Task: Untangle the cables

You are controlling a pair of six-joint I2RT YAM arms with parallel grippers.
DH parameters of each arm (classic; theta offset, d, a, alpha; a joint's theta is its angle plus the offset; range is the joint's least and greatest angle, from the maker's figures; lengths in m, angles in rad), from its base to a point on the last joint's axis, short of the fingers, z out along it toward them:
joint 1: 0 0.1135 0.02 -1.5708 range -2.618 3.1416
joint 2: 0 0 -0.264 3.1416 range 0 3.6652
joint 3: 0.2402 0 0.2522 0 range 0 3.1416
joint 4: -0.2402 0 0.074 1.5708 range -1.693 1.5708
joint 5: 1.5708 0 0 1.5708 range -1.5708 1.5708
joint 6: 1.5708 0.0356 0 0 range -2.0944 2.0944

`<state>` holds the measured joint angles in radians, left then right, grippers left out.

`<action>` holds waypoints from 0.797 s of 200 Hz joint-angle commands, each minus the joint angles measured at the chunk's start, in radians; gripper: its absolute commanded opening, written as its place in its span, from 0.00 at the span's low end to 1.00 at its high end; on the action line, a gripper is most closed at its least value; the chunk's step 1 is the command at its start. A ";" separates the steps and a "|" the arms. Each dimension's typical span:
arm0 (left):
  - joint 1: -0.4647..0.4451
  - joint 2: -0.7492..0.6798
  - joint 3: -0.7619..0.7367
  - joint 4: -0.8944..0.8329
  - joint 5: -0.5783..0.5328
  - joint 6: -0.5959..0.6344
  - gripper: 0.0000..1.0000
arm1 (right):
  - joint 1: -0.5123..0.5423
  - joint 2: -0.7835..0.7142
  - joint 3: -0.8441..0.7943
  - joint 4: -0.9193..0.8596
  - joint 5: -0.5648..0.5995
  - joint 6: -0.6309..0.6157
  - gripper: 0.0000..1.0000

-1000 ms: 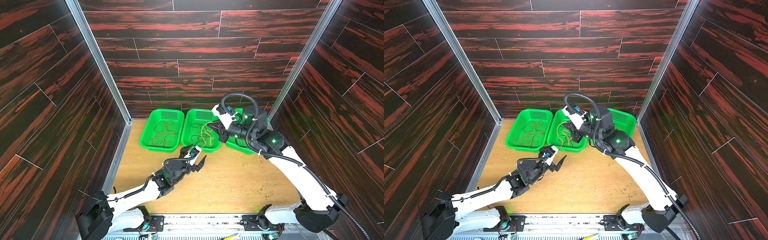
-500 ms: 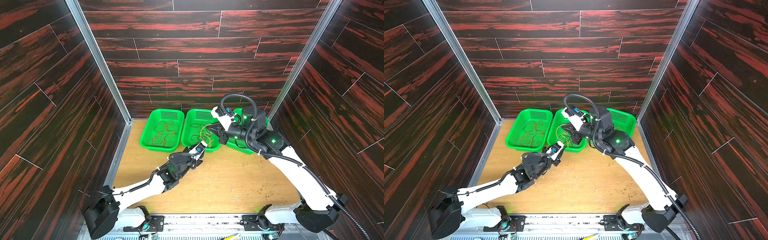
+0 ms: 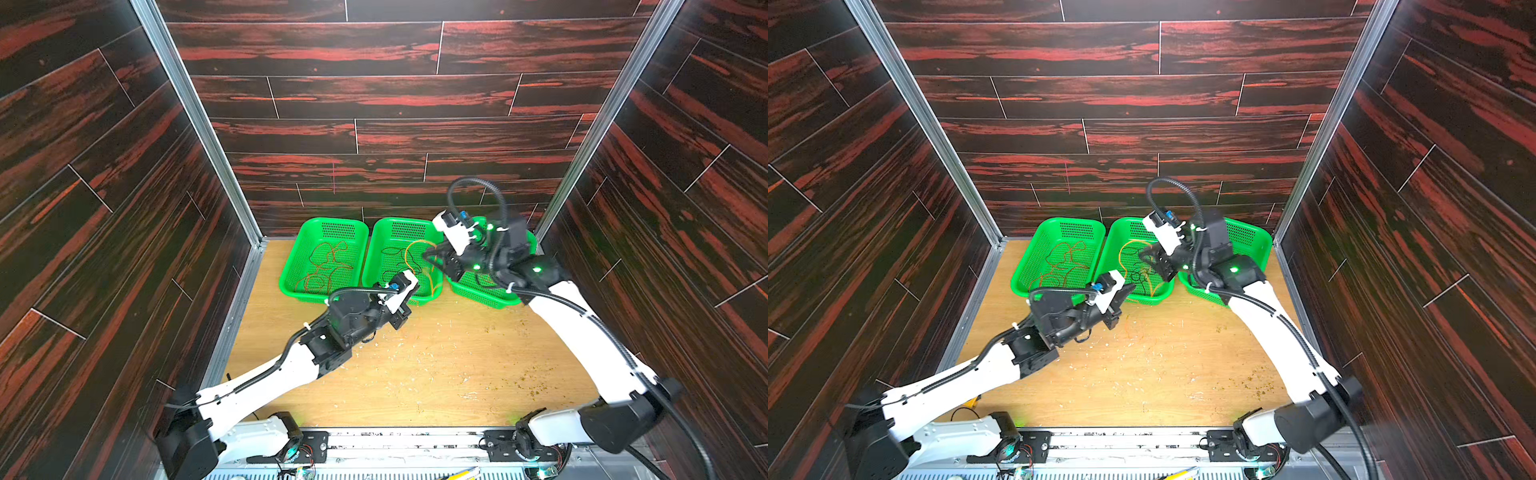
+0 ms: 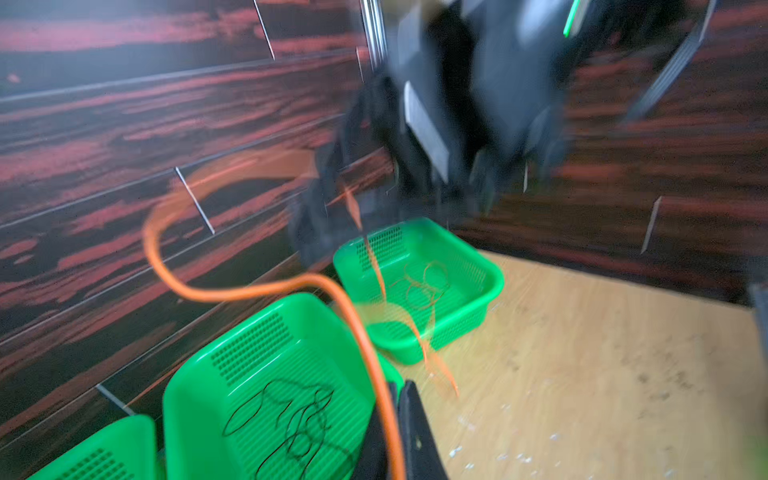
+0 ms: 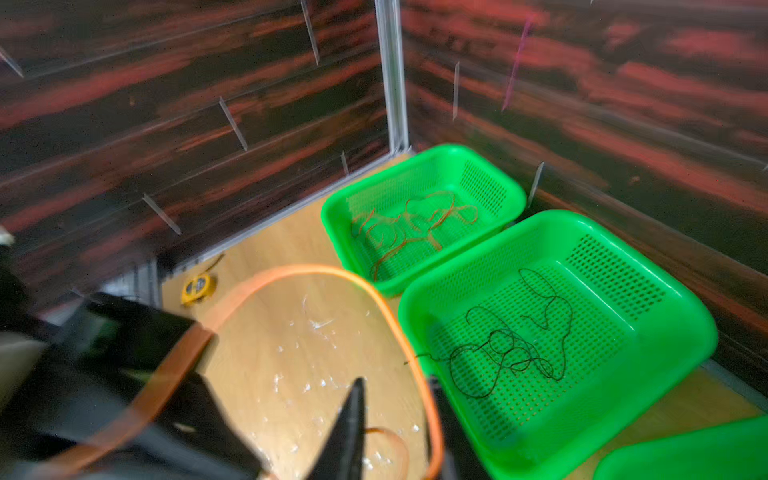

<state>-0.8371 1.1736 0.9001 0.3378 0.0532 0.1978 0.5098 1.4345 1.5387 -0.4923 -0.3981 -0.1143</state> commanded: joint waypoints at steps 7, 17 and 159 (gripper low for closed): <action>0.001 -0.025 0.032 -0.049 0.040 -0.054 0.00 | -0.015 0.011 -0.091 0.047 -0.075 0.036 0.41; 0.001 -0.024 0.038 -0.046 0.044 -0.069 0.00 | -0.032 0.000 -0.129 0.064 -0.089 0.055 0.45; 0.001 0.004 0.087 0.001 -0.099 0.025 0.00 | -0.171 -0.239 -0.517 0.077 -0.267 0.197 0.55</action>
<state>-0.8371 1.1648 0.9447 0.3000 -0.0185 0.1696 0.3401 1.2072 1.0653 -0.4015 -0.5621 0.0353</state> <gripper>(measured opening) 0.048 0.556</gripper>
